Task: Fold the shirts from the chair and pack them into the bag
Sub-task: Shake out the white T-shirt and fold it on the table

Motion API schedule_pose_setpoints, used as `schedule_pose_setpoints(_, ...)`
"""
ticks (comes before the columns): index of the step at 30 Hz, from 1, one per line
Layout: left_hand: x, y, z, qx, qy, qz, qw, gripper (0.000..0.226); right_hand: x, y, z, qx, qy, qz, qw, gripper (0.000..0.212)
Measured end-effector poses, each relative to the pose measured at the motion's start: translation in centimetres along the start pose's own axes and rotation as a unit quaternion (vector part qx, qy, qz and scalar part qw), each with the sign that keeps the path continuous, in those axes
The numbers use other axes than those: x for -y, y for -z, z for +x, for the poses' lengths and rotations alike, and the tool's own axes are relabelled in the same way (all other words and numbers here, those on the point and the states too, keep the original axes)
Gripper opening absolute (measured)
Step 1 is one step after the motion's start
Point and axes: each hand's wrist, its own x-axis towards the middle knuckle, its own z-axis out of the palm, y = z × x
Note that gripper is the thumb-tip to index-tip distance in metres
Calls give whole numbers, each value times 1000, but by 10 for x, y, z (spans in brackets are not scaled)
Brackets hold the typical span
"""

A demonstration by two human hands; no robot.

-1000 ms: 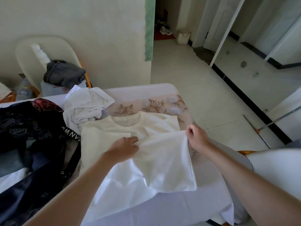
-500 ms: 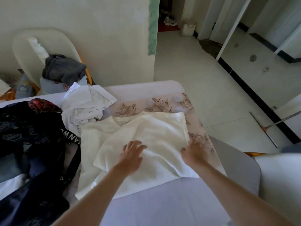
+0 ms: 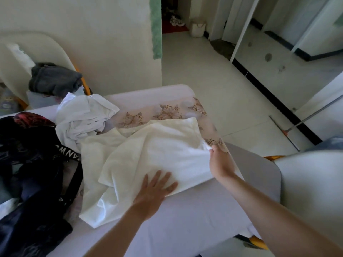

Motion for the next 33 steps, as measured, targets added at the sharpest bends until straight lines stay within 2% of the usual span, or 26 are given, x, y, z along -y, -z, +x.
schedule_pose_setpoints(2, -2, -3, -6, -11, -28, 12, 999, 65, -5, -7, -1, 19, 26, -94, 995, 30)
schedule_pose_setpoints(5, -6, -6, -15, -6, -27, -16, 1000, 57, -5, -24, -15, 30, 67, -237, 969, 71)
schedule_pose_setpoints(6, -8, -5, -18, -31, -20, -54, 998, 52, 0, -28, -23, 24, 117, -234, 965, 74)
schedule_pose_setpoints(8, -9, 2, -26, -116, 2, -117, 986, 42, 12, -37, -43, 3, 264, -168, 950, 60)
schedule_pose_setpoints(10, -7, 10, -39, -211, 33, -120, 969, 41, 29, -45, -65, 54, 386, -96, 916, 47)
schedule_pose_setpoints(12, -1, 18, -64, -261, 79, -92, 958, 47, 48, -54, -87, 153, 433, -76, 885, 48)
schedule_pose_setpoints(14, 6, 24, -98, -273, 171, -85, 943, 54, 68, -63, -106, 214, 452, -103, 860, 55)
schedule_pose_setpoints(16, 18, 23, -131, -250, 291, -103, 918, 63, 85, -72, -121, 240, 453, -147, 846, 62)
schedule_pose_setpoints(18, 31, 15, -155, -222, 364, -156, 891, 66, 97, -80, -129, 229, 451, -171, 845, 57)
schedule_pose_setpoints(19, 38, 12, -163, -219, 370, -197, 881, 58, 102, -83, -130, 216, 454, -173, 847, 51)
schedule_pose_setpoints(21, 48, 15, -174, -208, 388, -297, 847, 23, 108, -85, -128, 230, 446, -166, 849, 42)
schedule_pose_setpoints(22, 53, 21, -177, -205, 409, -321, 829, 13, 110, -84, -126, 253, 438, -154, 849, 41)
schedule_pose_setpoints(23, 58, 25, -177, -188, 435, -332, 816, 12, 111, -82, -124, 282, 428, -147, 846, 40)
schedule_pose_setpoints(25, 65, 37, -178, -95, 460, -357, 808, 18, 115, -72, -121, 347, 405, -169, 829, 39)
schedule_pose_setpoints(27, 70, 46, -180, 31, 432, -421, 797, 24, 120, -61, -122, 434, 367, -218, 794, 33)
schedule_pose_setpoints(29, 73, 51, -181, 106, 422, -475, 765, 26, 129, -50, -121, 502, 303, -223, 779, 19)
schedule_pose_setpoints(31, 78, 54, -176, 51, 438, -509, 740, 26, 143, -45, -111, 469, 276, -164, 823, 15)
schedule_pose_setpoints(33, 83, 54, -166, -13, 459, -447, 767, 19, 155, -47, -93, 356, 308, -107, 876, 15)
